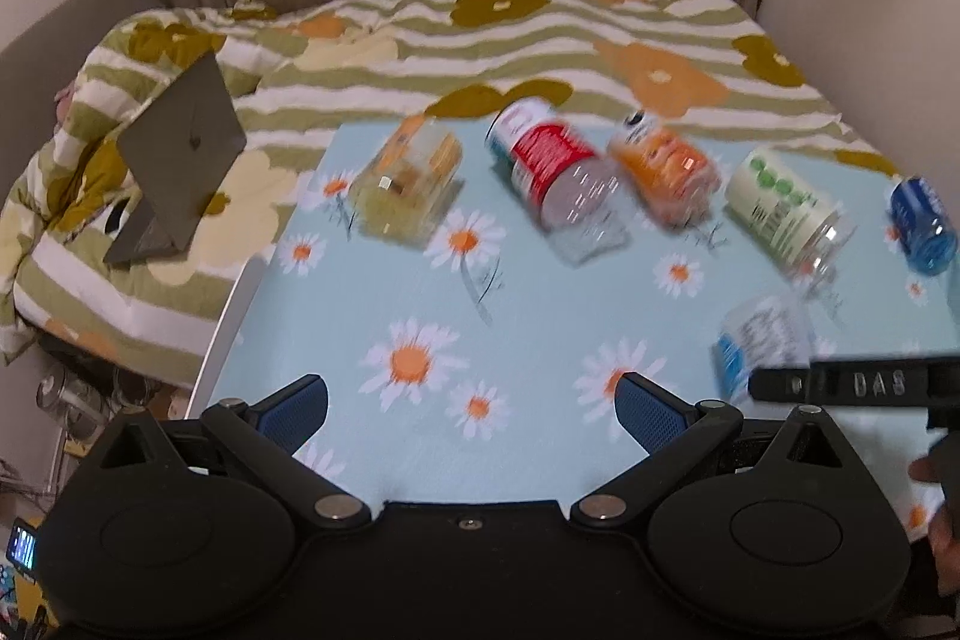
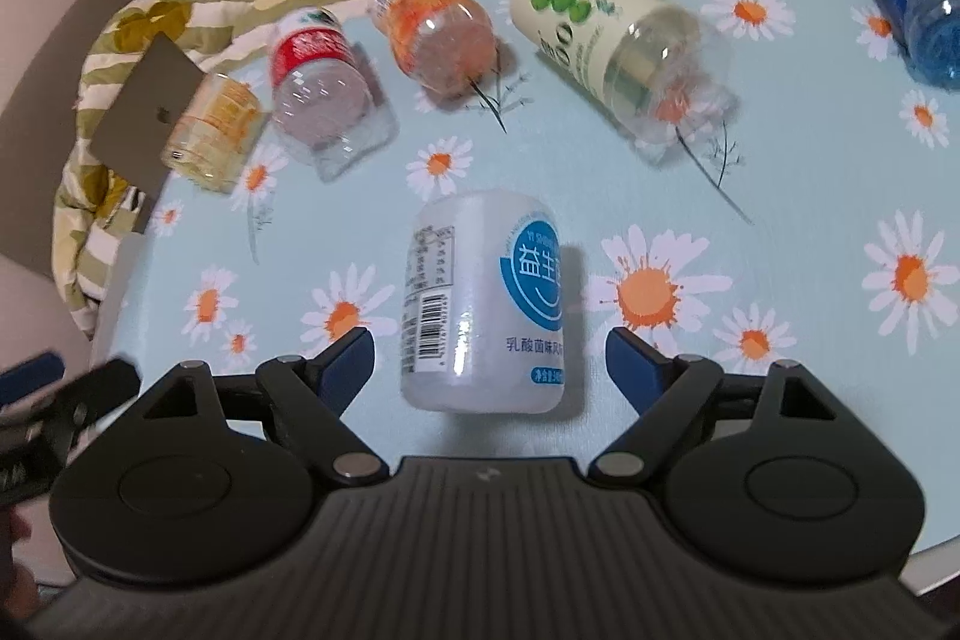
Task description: Flip cup upright
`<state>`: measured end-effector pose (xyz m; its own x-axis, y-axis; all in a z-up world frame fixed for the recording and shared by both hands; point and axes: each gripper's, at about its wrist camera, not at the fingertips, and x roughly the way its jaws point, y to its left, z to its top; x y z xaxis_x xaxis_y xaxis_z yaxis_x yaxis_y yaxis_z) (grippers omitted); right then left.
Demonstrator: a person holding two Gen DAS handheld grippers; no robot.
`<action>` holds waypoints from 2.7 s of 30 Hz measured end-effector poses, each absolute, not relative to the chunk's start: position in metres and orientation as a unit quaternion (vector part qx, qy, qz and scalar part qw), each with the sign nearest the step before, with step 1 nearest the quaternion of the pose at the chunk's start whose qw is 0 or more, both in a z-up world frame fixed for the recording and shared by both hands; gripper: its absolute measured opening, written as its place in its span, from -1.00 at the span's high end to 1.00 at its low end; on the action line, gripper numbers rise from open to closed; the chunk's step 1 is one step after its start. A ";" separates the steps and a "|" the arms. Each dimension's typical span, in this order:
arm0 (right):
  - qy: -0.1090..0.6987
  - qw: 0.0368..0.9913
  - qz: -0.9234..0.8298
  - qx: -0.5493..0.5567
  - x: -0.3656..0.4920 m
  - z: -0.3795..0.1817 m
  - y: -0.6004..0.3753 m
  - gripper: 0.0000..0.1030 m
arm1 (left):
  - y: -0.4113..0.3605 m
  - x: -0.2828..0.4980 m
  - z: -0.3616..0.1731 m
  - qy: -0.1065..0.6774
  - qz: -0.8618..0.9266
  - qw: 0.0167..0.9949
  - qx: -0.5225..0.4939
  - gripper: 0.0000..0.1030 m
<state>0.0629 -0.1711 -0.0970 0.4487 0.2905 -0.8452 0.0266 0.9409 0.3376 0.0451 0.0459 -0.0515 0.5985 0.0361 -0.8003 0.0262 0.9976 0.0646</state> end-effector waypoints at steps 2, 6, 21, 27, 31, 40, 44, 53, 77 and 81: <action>0.511 0.841 0.087 0.156 0.057 -0.086 -0.180 -0.97 | 0.037 0.049 -0.043 0.440 -0.003 0.897 0.035 -1.00; 0.490 0.852 0.088 0.160 0.044 -0.064 -0.210 -1.00 | 0.008 0.063 -0.033 0.441 -0.028 0.896 0.038 -1.00; 0.475 0.876 0.058 0.064 0.032 -0.079 -0.314 -1.00 | -0.100 0.142 -0.087 0.604 -0.078 0.792 0.045 -0.89; 0.469 0.876 0.073 0.086 0.035 -0.091 -0.335 -1.00 | -0.106 0.160 -0.113 0.650 -0.059 0.757 0.029 -0.77; 0.471 0.874 0.084 0.087 0.037 -0.097 -0.338 -1.00 | -0.108 0.168 -0.127 0.670 -0.052 0.740 0.019 -0.63; 0.468 0.874 0.094 0.092 0.040 -0.099 -0.339 -1.00 | -0.108 0.168 -0.134 0.678 -0.059 0.732 0.020 -0.22; 0.463 0.876 0.096 0.091 0.040 -0.094 -0.338 -1.00 | -0.112 0.166 -0.127 0.674 -0.066 0.735 0.024 -0.18; 0.447 0.884 0.094 0.096 0.040 -0.084 -0.333 -1.00 | -0.106 0.119 -0.078 0.537 -0.080 0.839 0.010 -0.18; 0.436 0.893 0.111 0.025 0.030 -0.107 -0.278 -1.00 | -0.103 0.059 -0.131 0.292 -0.074 0.953 0.023 -0.25; 0.430 0.896 0.108 0.025 0.027 -0.102 -0.278 -1.00 | -0.102 0.056 -0.129 0.319 -0.077 0.944 0.025 -0.25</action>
<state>0.0272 -0.2782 -0.1025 0.6063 0.2147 -0.7657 -0.1708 0.9756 0.1383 0.0559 -0.1018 -0.1286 0.7845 -0.1294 -0.6065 0.1615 0.9869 -0.0017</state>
